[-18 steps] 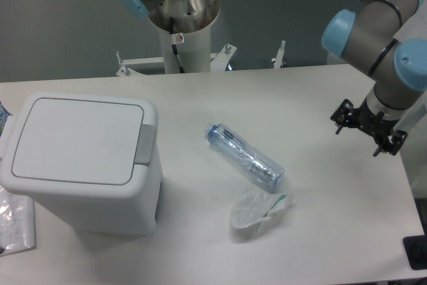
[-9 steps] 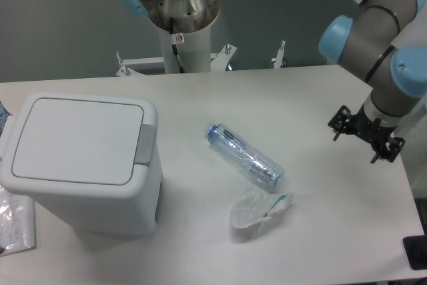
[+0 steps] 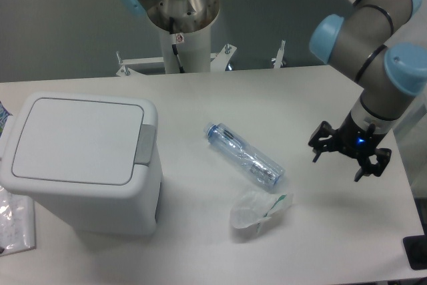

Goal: Open the trash can
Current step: 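Move the gripper over the bottle toward the trash can lid edge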

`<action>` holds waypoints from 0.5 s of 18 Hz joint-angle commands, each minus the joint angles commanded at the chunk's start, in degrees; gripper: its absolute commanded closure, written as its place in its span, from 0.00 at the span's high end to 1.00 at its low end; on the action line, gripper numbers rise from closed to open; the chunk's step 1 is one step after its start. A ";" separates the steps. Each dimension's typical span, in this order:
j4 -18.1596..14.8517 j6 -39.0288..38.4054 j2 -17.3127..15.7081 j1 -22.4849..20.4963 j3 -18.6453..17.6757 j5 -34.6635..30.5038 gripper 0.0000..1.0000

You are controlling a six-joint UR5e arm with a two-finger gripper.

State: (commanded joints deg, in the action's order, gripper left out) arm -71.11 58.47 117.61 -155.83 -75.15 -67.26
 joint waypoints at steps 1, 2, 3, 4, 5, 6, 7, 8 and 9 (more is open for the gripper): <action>0.96 -2.54 -0.79 0.61 -0.09 1.67 1.00; 2.02 -5.09 -1.32 1.75 -0.09 2.91 1.00; 3.24 -7.64 -1.59 2.89 -0.09 3.44 1.00; 4.74 -9.93 -2.03 3.86 -0.09 3.62 1.00; 6.14 -11.78 -2.29 4.83 -0.09 3.71 1.00; 6.42 -13.02 -2.73 5.88 -0.17 3.71 1.00; 6.42 -14.07 -3.52 6.76 -0.35 3.71 1.00; 6.42 -14.52 -4.22 7.56 -0.70 3.71 1.00; 6.25 -14.61 -5.01 8.35 -0.96 3.89 1.00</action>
State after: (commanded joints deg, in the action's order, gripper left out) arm -64.86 43.86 112.60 -147.49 -76.11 -63.37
